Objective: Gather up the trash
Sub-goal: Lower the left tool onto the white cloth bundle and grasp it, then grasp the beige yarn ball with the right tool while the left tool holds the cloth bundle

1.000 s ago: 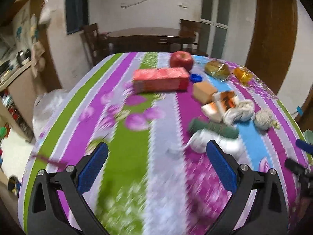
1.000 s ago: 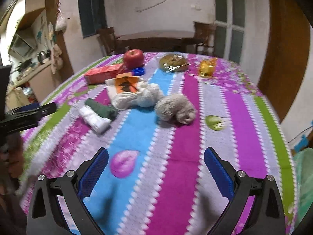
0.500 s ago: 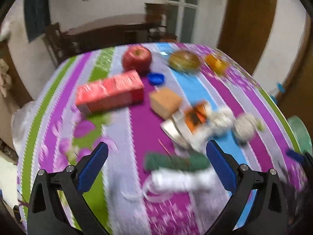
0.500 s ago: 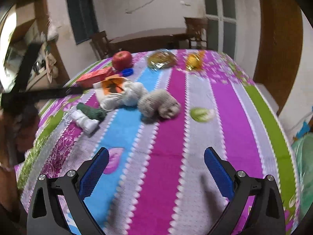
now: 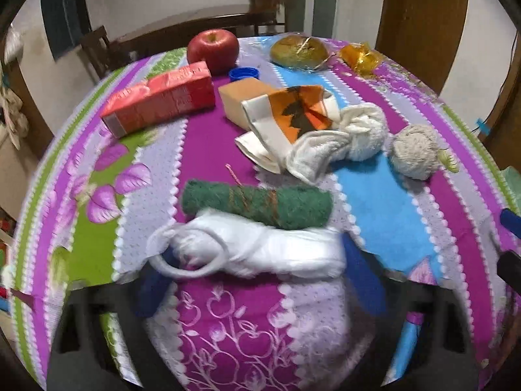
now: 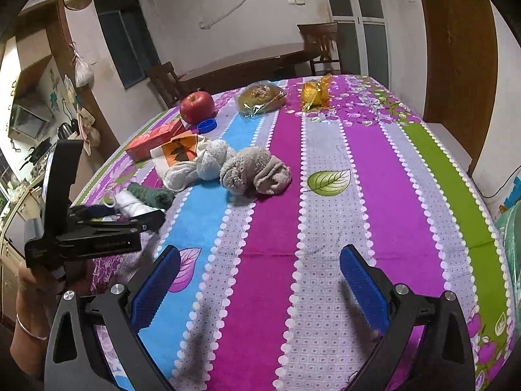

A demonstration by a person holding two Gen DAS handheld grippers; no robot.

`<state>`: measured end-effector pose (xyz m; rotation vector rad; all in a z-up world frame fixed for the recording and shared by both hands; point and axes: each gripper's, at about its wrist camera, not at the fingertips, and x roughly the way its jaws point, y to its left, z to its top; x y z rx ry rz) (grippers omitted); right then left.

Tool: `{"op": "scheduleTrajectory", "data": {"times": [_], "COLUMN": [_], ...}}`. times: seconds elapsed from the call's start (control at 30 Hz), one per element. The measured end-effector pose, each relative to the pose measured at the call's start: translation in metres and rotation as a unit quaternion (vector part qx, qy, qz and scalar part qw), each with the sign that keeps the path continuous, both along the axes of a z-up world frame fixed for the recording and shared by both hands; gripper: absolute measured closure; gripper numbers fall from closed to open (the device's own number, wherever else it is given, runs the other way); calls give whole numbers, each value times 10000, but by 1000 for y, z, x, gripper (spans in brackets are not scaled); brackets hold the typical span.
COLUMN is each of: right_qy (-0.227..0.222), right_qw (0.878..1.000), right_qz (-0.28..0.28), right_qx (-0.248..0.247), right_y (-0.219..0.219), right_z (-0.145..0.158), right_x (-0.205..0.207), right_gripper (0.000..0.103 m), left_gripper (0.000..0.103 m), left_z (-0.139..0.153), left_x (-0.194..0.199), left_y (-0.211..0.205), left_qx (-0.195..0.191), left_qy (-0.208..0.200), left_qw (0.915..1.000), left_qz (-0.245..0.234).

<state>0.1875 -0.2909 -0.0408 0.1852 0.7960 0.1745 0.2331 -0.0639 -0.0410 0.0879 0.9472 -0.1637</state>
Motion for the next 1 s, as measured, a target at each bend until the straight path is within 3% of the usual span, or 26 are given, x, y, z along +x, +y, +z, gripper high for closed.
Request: {"op": "scheduleTrajectory", "data": {"times": [0.33,0.6,0.77,0.87,1.0], "right_qy": [-192,-8,632,646,564], "right_qw": [9996,9978,9966,9966,9971], "right_qz": [107,232,390,504,490], "right_qx": [-148,-616,-362,-72,-111], "right_y": [4,31,32,32,36], "right_z": [12,6,-20,-20,-18], "right_x": [14,91,131,133,118], "right_gripper": [6,11,30,55,60], "left_gripper": [26,26,26,26,26], "left_z": [12,17,19,19,16], "left_x": [-59,-83,-87,-86,-86], "left_y": [49,55,53,54,50], "left_qx": [-749,-476,-442,-530,-547], "left_qy": [-79,-348,-481,-462,-424], "left_qw": [9971,9979,9976,9972,9974], "left_qz": [146,276,226,239,222]}}
